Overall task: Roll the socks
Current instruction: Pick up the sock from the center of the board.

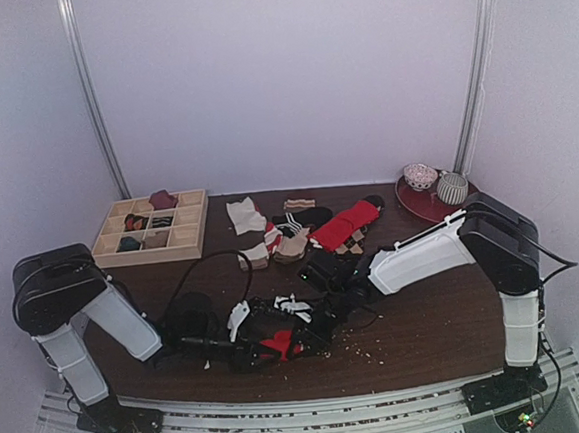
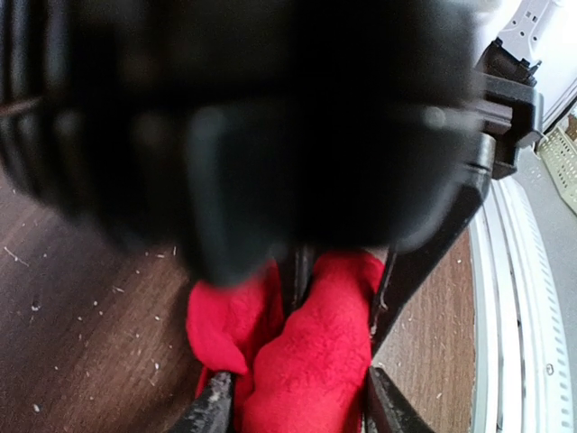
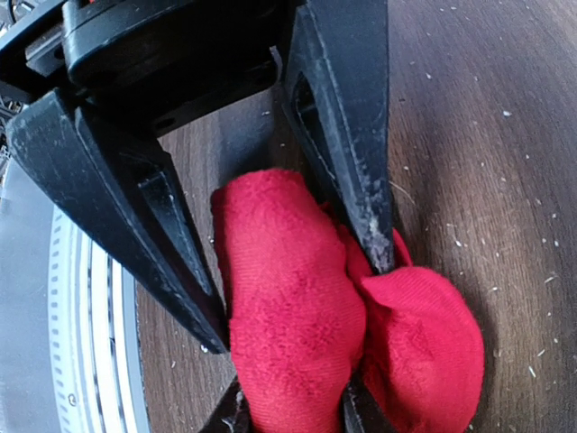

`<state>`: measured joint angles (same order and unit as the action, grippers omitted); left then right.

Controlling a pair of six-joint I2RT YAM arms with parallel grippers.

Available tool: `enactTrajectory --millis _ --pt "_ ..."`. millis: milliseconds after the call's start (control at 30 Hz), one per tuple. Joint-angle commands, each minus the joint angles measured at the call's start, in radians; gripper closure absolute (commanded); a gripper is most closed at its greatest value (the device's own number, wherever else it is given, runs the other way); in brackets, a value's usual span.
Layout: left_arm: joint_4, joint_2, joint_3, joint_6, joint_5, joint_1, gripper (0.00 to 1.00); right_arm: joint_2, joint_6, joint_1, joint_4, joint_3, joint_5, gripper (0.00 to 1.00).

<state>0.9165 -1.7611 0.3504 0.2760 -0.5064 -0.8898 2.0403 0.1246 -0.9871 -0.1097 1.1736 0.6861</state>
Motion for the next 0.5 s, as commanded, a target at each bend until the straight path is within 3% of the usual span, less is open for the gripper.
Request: enactTrajectory --millis 0,267,467 --pt "0.024 -0.039 0.036 -0.018 -0.049 0.005 0.58 0.151 -0.015 0.001 -0.232 -0.079 -0.221 0.74" --pt "0.008 -0.088 0.067 -0.021 -0.087 0.005 1.0 0.155 -0.017 0.001 -0.239 -0.075 -0.221 0.74" --pt "0.024 -0.088 0.06 -0.027 -0.097 0.004 1.0 0.144 -0.051 0.012 -0.221 -0.059 -0.213 0.74"
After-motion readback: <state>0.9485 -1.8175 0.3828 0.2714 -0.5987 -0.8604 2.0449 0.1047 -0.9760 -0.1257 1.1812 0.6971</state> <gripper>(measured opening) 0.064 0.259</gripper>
